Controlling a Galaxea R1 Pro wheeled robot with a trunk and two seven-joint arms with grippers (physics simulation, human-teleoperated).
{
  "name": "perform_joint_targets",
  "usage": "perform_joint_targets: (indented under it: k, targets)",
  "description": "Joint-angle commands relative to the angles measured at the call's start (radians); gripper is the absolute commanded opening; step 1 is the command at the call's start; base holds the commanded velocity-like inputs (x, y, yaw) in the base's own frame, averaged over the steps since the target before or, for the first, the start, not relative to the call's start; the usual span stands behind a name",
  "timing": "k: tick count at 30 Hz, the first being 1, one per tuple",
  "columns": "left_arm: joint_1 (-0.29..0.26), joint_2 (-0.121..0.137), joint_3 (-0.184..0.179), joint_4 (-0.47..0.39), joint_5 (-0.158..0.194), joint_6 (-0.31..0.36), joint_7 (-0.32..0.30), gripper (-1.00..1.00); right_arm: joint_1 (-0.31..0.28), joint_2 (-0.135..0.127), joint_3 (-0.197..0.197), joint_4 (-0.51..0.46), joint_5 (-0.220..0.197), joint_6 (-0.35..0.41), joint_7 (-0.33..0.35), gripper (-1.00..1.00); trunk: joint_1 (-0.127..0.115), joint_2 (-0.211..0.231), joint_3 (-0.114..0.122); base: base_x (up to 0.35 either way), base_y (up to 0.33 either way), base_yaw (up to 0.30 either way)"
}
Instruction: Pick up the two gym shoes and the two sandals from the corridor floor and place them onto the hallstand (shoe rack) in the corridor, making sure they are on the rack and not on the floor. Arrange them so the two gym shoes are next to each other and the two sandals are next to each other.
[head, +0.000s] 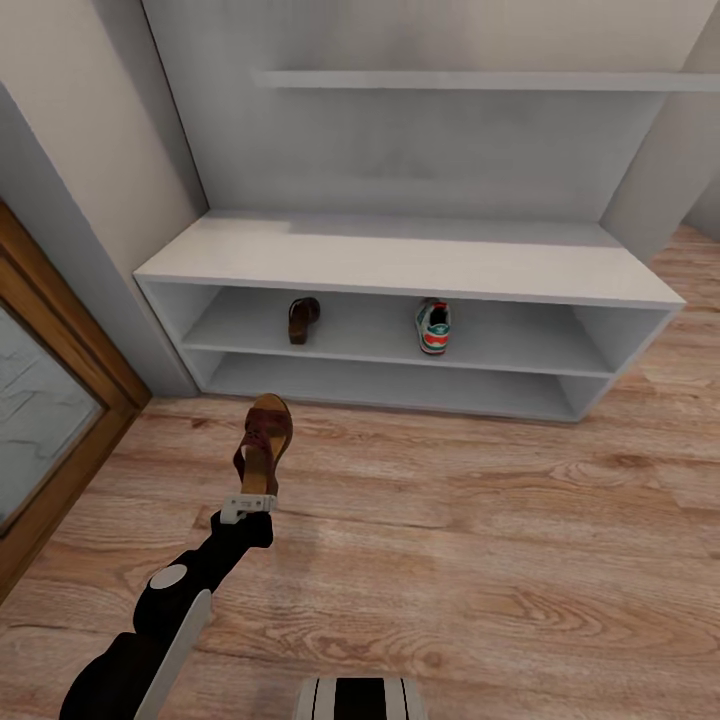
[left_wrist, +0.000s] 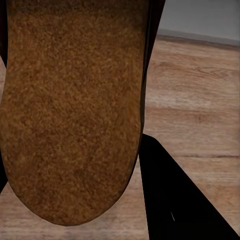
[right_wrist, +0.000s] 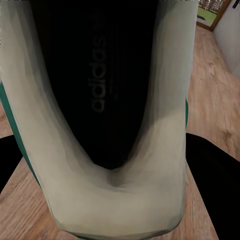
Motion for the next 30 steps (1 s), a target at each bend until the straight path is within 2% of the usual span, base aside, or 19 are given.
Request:
perform_joint_targets:
  k: [1,30]
  targets:
    - [0.0,0.001,-0.001,-0.001,0.002,0.005,0.0,-1.0,-0.001,0.0,0.0,-0.001,-0.01,0.004,-0.01,-1.0,0.0,0.0,-0.001,0.0,0.0,0.0]
    - [0.0,0.0,-0.002,-0.001,-0.004,0.005,0.004,-1.0,-0.001,0.0,0.004,0.001,-0.011,0.001,-0.007,-1.0,0.0,0.0,0.0,0.0,0.0,0.0]
